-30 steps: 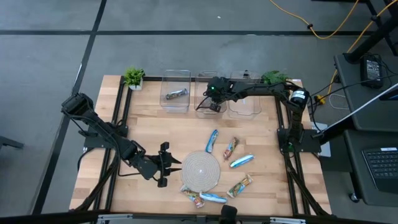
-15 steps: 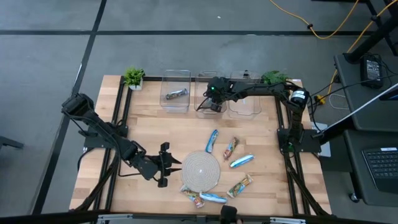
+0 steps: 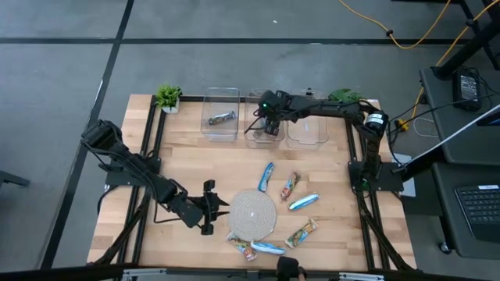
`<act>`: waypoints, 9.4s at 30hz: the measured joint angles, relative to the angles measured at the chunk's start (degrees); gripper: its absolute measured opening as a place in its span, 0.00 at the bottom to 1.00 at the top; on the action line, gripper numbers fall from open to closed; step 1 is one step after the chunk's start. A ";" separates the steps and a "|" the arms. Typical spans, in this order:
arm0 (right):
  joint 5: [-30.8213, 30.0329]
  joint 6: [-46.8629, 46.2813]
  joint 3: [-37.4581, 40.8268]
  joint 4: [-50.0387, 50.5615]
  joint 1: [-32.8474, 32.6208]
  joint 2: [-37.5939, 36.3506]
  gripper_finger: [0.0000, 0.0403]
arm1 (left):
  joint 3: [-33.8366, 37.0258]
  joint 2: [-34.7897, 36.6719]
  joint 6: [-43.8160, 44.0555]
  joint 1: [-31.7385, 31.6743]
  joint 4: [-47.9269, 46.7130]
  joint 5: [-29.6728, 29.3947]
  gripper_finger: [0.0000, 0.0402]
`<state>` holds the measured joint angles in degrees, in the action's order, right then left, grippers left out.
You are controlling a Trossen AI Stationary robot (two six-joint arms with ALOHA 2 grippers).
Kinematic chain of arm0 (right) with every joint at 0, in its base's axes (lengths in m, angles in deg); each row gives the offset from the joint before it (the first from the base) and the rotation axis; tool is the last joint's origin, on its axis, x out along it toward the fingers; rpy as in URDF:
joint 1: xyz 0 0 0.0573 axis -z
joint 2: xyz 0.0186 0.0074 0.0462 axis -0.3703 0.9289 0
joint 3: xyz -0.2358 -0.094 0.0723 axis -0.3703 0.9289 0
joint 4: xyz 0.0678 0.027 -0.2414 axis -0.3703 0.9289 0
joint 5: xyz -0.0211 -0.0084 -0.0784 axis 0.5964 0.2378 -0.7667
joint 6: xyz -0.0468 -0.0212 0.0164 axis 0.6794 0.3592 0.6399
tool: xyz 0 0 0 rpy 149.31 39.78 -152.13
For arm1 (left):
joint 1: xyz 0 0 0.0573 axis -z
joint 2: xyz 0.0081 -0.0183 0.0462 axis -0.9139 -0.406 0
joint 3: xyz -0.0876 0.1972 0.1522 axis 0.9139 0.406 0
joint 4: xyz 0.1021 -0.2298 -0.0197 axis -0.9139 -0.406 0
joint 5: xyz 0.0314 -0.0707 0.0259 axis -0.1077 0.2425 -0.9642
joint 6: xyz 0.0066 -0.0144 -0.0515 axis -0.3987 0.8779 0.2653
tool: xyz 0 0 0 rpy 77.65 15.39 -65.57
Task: Pick and place Granola Bars by type
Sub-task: Put the red granola bar into the center transparent bin
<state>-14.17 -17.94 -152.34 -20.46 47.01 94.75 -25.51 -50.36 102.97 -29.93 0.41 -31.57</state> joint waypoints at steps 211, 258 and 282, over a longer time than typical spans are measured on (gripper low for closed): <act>6.43 -6.86 50.16 -62.90 -49.37 -35.85 0.54 | -32.81 -1.25 -26.63 -54.51 -20.09 25.61 0.16; 6.43 -4.39 50.18 -61.00 -49.37 -35.85 0.54 | -60.67 -32.13 -28.80 -65.62 -45.21 33.03 0.16; 6.43 -4.19 50.20 -60.51 -49.37 -35.80 0.54 | -60.61 -38.17 -28.74 -70.52 -40.56 34.22 0.16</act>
<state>-7.73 -22.13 -102.14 -80.97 -2.36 58.94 -86.12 -88.53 74.23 -100.45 -40.15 2.65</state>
